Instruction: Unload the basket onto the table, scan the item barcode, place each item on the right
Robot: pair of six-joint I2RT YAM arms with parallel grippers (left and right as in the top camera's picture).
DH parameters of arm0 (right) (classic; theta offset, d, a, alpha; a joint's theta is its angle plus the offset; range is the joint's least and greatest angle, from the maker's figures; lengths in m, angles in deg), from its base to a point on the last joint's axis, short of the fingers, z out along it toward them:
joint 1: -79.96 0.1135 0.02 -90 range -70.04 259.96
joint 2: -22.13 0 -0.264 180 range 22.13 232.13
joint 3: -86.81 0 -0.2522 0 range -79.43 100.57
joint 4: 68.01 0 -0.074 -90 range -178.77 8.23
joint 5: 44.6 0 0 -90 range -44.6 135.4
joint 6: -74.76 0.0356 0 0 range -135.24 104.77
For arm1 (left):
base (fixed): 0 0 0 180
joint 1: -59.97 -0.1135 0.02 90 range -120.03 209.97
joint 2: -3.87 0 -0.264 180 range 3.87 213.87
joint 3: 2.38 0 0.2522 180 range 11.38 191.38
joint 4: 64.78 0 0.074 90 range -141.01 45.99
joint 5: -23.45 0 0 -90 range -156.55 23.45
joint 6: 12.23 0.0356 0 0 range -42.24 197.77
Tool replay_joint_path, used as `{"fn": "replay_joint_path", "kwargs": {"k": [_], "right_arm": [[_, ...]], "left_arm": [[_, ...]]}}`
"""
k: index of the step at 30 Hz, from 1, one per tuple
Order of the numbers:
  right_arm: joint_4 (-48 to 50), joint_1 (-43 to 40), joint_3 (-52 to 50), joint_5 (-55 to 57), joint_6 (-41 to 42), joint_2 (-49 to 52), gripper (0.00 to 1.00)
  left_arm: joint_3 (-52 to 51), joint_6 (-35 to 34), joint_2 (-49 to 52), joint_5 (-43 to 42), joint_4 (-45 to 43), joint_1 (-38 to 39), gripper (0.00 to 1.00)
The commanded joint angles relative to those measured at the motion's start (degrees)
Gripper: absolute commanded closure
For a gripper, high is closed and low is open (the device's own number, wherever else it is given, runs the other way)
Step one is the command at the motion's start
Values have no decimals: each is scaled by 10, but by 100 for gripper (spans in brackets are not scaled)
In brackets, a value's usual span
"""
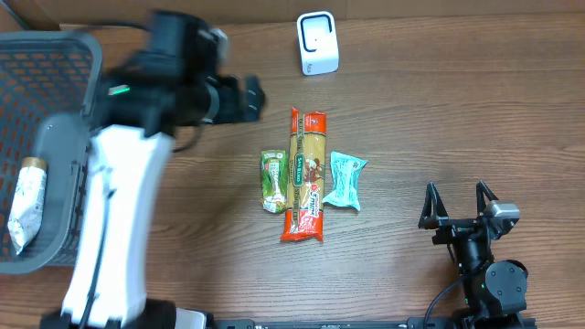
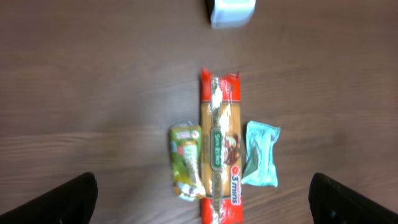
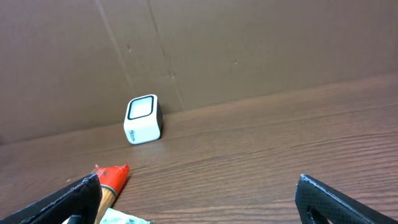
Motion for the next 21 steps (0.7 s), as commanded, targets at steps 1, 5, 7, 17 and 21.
{"fn": "replay_joint_path", "kwargs": {"k": [1,5,7,17,21], "right_arm": [[4,3,-6,4,-5,-6,0],[4,3,-6,4,-5,-6,0],[4,3,-6,4,-4,-6,0],[4,3,-6,4,-5,-6,0],[4,3,-6,4,-5,-6,0]], "left_arm": [[122,81,-26,37,70,-49,0],[215,83,-31,120,140,-142,0],[236,78,-32,136,152,-255,0],[219,-8,43,131,121,-501,0],[219,-3,106,142,121,-502,0]]}}
